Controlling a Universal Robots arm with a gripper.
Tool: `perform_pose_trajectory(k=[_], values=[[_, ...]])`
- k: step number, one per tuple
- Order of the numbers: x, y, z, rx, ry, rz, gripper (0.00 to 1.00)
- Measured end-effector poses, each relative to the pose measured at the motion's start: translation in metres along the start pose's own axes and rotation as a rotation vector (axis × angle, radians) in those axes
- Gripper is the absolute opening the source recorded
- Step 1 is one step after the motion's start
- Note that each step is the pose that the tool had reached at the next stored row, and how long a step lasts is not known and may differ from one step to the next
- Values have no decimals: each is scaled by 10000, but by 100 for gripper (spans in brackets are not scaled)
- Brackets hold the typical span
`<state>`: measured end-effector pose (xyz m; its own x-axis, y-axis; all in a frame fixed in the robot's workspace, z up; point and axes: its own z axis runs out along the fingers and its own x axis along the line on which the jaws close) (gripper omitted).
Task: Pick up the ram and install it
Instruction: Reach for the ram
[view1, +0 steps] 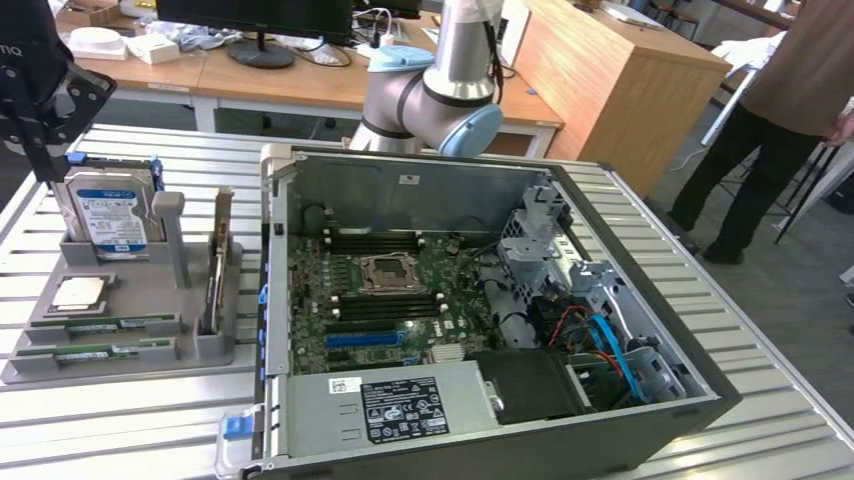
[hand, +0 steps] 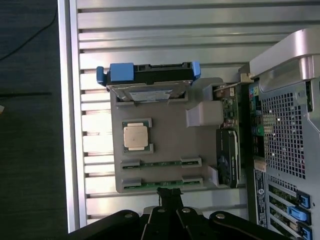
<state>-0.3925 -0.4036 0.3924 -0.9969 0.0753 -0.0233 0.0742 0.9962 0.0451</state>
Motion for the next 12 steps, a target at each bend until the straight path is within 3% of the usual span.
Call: perform_pose_trajectory(k=[12], values=[[-12, -160, -7, 0, 0, -1, 10]])
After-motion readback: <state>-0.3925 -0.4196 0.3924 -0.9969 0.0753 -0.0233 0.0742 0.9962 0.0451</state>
